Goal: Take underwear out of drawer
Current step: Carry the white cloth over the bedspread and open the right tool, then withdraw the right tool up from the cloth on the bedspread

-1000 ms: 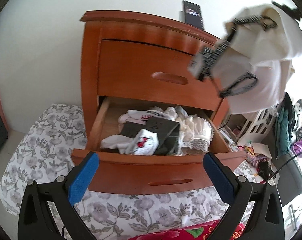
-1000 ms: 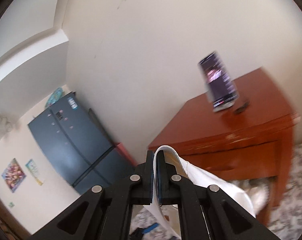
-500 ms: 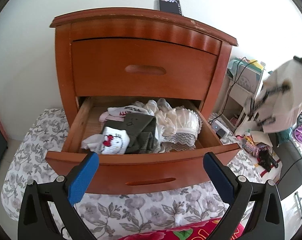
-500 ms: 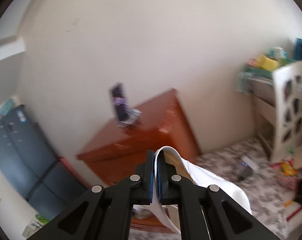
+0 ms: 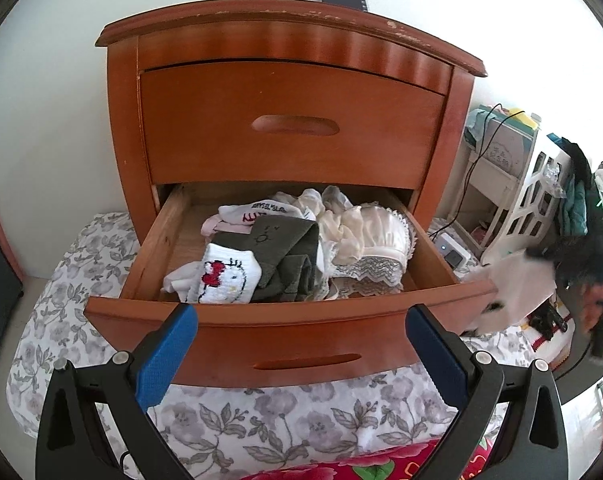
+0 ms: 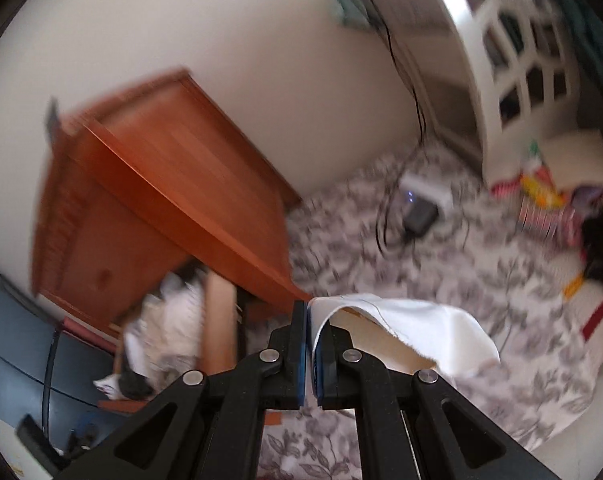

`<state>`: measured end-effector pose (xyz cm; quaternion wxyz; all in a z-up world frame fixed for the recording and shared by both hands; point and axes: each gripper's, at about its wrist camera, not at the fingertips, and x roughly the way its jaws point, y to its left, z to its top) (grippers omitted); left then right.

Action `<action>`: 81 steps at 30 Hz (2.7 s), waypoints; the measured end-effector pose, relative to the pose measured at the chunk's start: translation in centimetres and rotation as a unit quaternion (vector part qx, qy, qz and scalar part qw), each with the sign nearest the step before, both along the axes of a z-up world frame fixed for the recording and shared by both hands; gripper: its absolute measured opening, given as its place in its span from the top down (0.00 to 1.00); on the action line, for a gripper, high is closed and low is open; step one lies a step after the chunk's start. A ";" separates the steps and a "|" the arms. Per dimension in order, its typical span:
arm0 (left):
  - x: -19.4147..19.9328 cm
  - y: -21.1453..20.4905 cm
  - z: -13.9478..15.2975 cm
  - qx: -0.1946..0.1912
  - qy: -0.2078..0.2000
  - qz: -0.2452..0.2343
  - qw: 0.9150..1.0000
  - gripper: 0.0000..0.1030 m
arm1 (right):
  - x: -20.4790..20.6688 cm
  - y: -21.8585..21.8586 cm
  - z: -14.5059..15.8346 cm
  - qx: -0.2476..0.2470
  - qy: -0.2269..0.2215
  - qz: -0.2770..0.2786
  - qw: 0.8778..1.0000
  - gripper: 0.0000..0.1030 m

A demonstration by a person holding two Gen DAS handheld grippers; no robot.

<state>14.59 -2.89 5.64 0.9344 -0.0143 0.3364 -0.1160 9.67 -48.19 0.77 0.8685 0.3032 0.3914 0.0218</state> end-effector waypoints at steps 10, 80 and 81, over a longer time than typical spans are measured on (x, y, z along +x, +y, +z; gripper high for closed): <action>0.6 0.9 -0.9 -0.003 0.010 0.012 1.000 0.00 | 2.8 5.1 -9.3 -0.031 0.087 0.043 0.995 0.96; 2.4 4.2 3.4 -0.082 -0.031 0.080 0.993 0.00 | -3.0 18.3 5.1 -0.257 -0.051 0.020 0.965 0.00; 2.3 4.4 3.4 -0.085 -0.032 0.081 0.993 0.00 | -2.7 18.7 5.3 -0.257 -0.053 0.024 0.965 0.00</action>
